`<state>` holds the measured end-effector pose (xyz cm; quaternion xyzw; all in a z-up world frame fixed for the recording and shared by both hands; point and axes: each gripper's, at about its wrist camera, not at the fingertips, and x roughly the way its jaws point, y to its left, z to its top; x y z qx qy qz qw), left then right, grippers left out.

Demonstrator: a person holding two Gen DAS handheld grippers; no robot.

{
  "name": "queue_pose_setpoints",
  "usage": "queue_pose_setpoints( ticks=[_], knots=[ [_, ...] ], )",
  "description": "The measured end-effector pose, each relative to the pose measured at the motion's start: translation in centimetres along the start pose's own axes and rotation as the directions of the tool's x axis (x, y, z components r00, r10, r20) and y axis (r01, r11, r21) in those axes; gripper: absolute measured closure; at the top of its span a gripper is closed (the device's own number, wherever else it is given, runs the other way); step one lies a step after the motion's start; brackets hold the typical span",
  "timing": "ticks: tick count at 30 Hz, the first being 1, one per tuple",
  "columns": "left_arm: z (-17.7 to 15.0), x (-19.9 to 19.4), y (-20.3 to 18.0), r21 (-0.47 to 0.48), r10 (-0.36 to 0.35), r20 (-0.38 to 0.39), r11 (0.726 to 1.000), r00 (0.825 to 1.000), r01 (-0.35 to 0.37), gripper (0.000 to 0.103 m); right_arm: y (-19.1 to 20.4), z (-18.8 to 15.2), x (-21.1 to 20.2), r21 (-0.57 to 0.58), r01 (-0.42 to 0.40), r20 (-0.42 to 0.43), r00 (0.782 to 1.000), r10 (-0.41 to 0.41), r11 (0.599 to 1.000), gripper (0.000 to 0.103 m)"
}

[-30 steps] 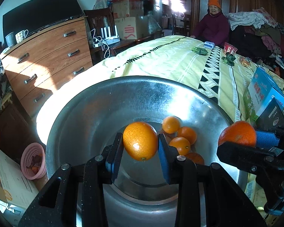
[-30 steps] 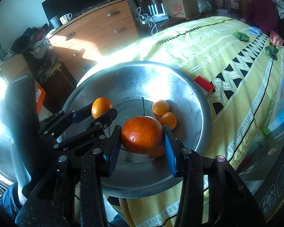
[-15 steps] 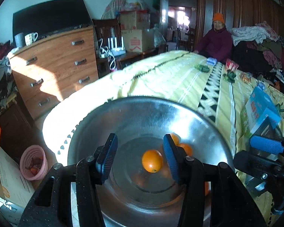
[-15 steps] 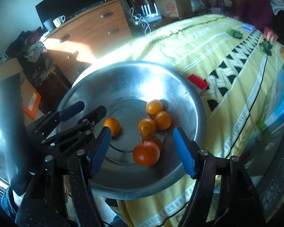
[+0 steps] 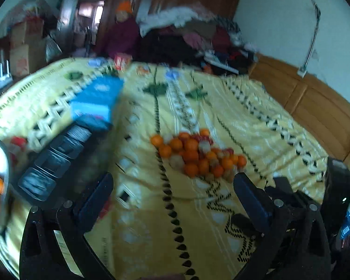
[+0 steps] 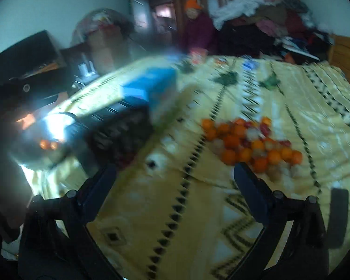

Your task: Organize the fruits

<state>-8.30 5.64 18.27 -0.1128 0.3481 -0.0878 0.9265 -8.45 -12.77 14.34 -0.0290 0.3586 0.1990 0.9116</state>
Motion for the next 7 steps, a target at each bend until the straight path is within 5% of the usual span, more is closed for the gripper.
queue_pose_setpoints(
  ticks=[2,7],
  knots=[
    [-1.7,6.3,-0.4,-0.010,0.051,-0.126,0.999,0.991,-0.052,0.000,-4.1,-1.6,2.2,0.037,0.057,-0.075,0.996,-0.055,0.998,0.003],
    [-5.9,14.9,0.6,0.016,0.227,-0.248,0.973,0.942,-0.230,0.000,-11.1,-2.9,6.0,0.112,0.136,-0.159,0.980,-0.117,0.984,0.003]
  ],
)
